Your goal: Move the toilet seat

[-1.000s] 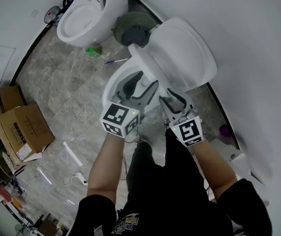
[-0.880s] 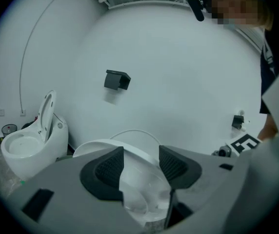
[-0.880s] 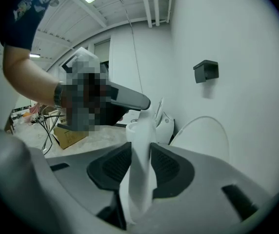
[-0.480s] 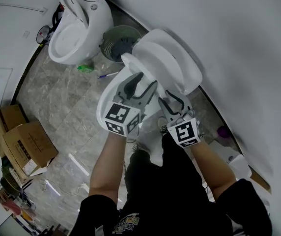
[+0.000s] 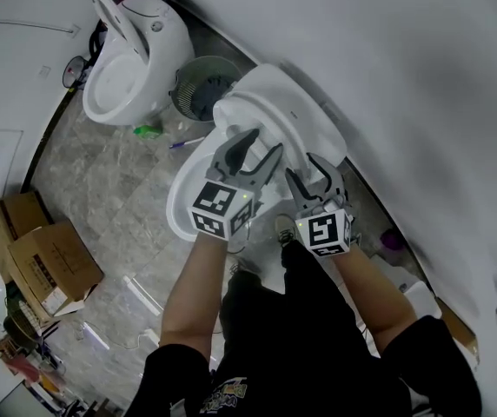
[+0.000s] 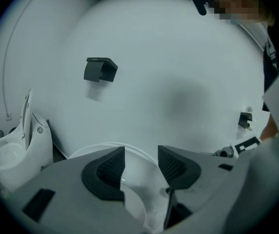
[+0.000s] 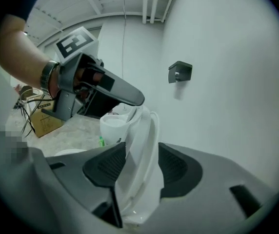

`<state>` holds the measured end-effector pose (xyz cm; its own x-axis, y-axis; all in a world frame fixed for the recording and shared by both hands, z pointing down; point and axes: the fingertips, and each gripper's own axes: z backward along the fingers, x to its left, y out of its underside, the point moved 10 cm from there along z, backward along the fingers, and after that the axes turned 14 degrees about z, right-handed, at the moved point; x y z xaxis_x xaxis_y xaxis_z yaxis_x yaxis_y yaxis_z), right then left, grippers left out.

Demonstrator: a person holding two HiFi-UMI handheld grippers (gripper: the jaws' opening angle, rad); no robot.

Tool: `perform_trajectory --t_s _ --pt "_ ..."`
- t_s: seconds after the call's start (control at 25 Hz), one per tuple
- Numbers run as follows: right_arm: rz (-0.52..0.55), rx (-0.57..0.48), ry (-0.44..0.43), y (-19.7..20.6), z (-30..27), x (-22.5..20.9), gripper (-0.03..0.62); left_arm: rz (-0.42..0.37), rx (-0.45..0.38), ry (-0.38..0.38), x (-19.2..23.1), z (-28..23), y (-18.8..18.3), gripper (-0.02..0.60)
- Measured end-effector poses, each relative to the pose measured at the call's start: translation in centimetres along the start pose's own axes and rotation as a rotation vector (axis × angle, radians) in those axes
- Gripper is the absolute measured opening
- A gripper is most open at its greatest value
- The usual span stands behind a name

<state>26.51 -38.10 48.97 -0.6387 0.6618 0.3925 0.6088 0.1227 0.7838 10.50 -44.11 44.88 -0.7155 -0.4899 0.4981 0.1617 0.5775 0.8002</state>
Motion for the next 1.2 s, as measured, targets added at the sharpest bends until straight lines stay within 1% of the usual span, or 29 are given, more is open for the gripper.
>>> perform_trajectory --t_s 0.04,0.12,0.16,0.36,0.56,0.68,0.76,0.84,0.88,0.96,1.0,1.08,1.2 --pt "-0.013 -0.004 -0.003 0.3 -0.1 -0.3 0.203 -0.002 -0.002 -0.004 -0.2 0.1 -0.2 0.208" --pt "-0.032 -0.022 -0.013 0.6 -0.3 -0.8 0.212 -0.008 -0.008 -0.017 -0.4 0.5 -0.5 0.207" --pt "-0.032 -0.027 -0.018 0.6 -0.3 -1.0 0.224 -0.009 -0.013 -0.025 -0.5 0.9 -0.6 0.207" --pt "-0.011 -0.042 -0.042 0.1 -0.1 -1.3 0.215 0.001 -0.040 -0.084 -0.8 4.1 -0.6 0.207" --pt "-0.005 -0.105 -0.054 -2.4 -0.1 -0.4 0.201 -0.001 -0.080 -0.170 -0.1 10.2 -0.2 0.189" --pt "-0.001 -0.153 -0.072 -4.5 0.0 0.7 0.202 -0.002 -0.115 -0.247 0.6 15.1 0.4 0.149" --pt "0.001 -0.188 -0.101 -6.2 0.4 2.3 0.196 0.004 -0.143 -0.298 0.8 18.9 1.0 0.108" --pt "-0.004 -0.233 -0.158 -7.8 0.8 4.5 0.188 0.012 -0.183 -0.340 0.8 22.9 1.9 0.070" --pt "-0.014 -0.256 -0.189 -8.6 1.2 5.8 0.173 0.016 -0.206 -0.358 0.7 25.0 2.5 0.054" --pt "-0.037 -0.293 -0.241 -10.2 2.3 8.5 0.134 0.018 -0.243 -0.384 0.3 29.1 3.8 0.031" --pt "-0.046 -0.307 -0.260 -11.0 3.0 10.0 0.100 0.016 -0.257 -0.392 0.1 31.3 4.5 0.025" --pt "-0.066 -0.339 -0.293 -12.8 5.1 13.2 0.000 0.012 -0.277 -0.409 -0.5 35.7 5.9 0.020" --pt "-0.101 -0.383 -0.319 -15.7 9.1 18.0 0.000 0.001 -0.314 -0.437 -1.5 42.9 7.9 0.017"
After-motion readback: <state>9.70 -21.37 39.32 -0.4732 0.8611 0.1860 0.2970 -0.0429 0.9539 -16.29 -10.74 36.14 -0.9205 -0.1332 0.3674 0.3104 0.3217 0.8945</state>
